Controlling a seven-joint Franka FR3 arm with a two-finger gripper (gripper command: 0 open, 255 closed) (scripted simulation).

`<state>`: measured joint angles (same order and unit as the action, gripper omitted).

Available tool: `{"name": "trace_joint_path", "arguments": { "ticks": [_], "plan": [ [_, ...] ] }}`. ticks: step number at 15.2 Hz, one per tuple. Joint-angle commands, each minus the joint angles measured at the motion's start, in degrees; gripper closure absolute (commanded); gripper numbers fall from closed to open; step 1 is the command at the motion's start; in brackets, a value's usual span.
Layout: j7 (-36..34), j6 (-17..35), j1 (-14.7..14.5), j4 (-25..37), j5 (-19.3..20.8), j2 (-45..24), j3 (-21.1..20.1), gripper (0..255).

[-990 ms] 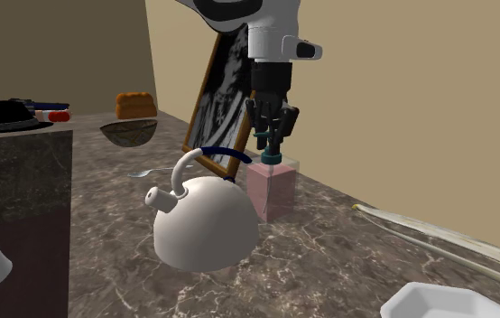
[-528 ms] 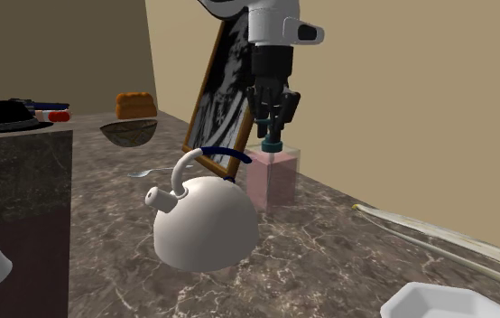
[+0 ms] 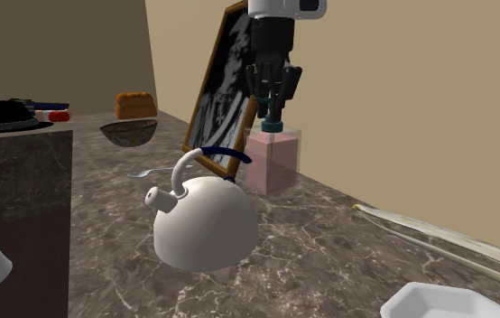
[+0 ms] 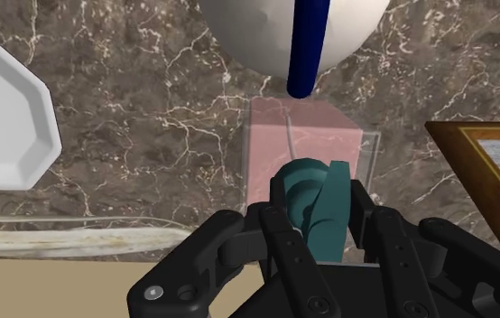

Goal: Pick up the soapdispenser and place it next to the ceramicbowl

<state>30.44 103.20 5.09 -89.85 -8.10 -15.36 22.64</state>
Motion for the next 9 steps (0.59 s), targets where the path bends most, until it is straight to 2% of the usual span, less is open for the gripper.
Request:
{"name": "trace_joint_path", "arguments": {
  "ticks": [1, 9],
  "plan": [
    [-0.14, -1.52, 0.03, 1.4, 0.09, 0.12, 0.03, 255],
    [-0.41, -7.84, 0.52, 8.11, 0.04, -0.28, 0.19, 255]
  ]
}}
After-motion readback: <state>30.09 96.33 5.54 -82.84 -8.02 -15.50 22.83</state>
